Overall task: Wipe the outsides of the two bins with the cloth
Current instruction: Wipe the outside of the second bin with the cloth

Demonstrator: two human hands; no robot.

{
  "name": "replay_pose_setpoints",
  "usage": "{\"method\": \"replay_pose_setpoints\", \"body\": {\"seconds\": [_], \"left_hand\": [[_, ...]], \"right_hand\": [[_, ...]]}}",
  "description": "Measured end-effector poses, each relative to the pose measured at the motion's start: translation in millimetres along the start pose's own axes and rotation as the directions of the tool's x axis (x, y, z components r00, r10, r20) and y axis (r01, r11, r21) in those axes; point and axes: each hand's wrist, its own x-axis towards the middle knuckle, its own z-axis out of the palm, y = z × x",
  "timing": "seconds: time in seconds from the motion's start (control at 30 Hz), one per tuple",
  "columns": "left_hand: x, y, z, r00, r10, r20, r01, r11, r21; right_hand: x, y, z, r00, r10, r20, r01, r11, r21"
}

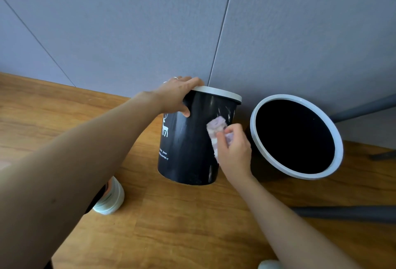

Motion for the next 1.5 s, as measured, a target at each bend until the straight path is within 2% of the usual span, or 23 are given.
{"method": "replay_pose_setpoints", "body": {"seconds": [0.07, 0.13, 0.2, 0.27, 0.37, 0.5, 0.63, 0.8, 0.9, 1.0, 1.1, 1.17, 1.27, 1.4, 1.5], "left_hand": [[0, 0, 0, 1.000, -0.004, 0.003, 0.004, 1.000, -0.002], [0, 0, 0, 1.000, -0.007, 0.007, 0.007, 1.000, 0.001], [-1, 0, 0, 1.000, -0.010, 0.010, 0.010, 1.000, 0.003], [-1, -1, -1, 1.000, -0.015, 0.013, 0.015, 1.000, -0.003], [-1, -1, -1, 1.000, -0.014, 0.016, 0.014, 1.000, -0.002], [-1, 0, 0, 1.000, -0.013, 0.014, 0.013, 1.000, 0.005], [-1, 0, 1, 1.000, -0.003, 0.006, 0.003, 1.000, 0.007], [0, 0, 0, 1.000, -0.003, 0.010, 0.003, 1.000, 0.011], [0, -1, 0, 1.000, 0.000, 0.008, 0.000, 1.000, 0.014], [0, -2, 1, 1.000, -0.005, 0.008, 0.005, 1.000, 0.012], [-1, -5, 1, 1.000, -0.010, 0.004, 0.010, 1.000, 0.008], [-1, -6, 1, 1.000, -0.009, 0.002, 0.009, 1.000, 0.006], [0, -4, 2, 1.000, -0.007, 0.000, 0.007, 1.000, 0.015], [1, -4, 3, 1.000, -0.006, -0.003, 0.006, 1.000, 0.016], [1, -5, 3, 1.000, -0.003, -0.007, 0.003, 1.000, 0.014]], "right_hand": [[6, -7, 3, 0.989, 0.136, -0.053, -0.130, 0.986, 0.105], [5, -12, 5, 0.981, 0.193, 0.017, -0.193, 0.961, 0.198], [0, -13, 7, 0.975, 0.193, 0.111, -0.213, 0.954, 0.212], [-4, -10, 9, 0.971, 0.185, 0.154, -0.207, 0.968, 0.140], [-3, -7, 9, 0.979, 0.161, 0.127, -0.167, 0.985, 0.038], [-1, -10, 8, 0.988, 0.133, 0.072, -0.136, 0.990, 0.039], [3, -7, 3, 0.991, 0.136, -0.011, -0.133, 0.981, 0.141], [3, -3, 2, 0.999, 0.005, 0.041, -0.004, 1.000, -0.025], [2, 0, 4, 0.997, 0.021, 0.071, -0.026, 0.998, 0.064], [1, 4, 1, 0.973, 0.044, 0.224, -0.096, 0.970, 0.223], [-3, 10, -2, 0.923, -0.065, 0.379, 0.053, 0.998, 0.042], [-4, 11, -1, 0.911, -0.155, 0.381, 0.191, 0.980, -0.057], [2, 5, 4, 0.917, -0.286, 0.277, 0.340, 0.924, -0.174], [16, -5, 5, 0.911, -0.388, 0.141, 0.412, 0.836, -0.362], [24, -11, 3, 0.889, -0.446, 0.103, 0.444, 0.786, -0.430]]}}
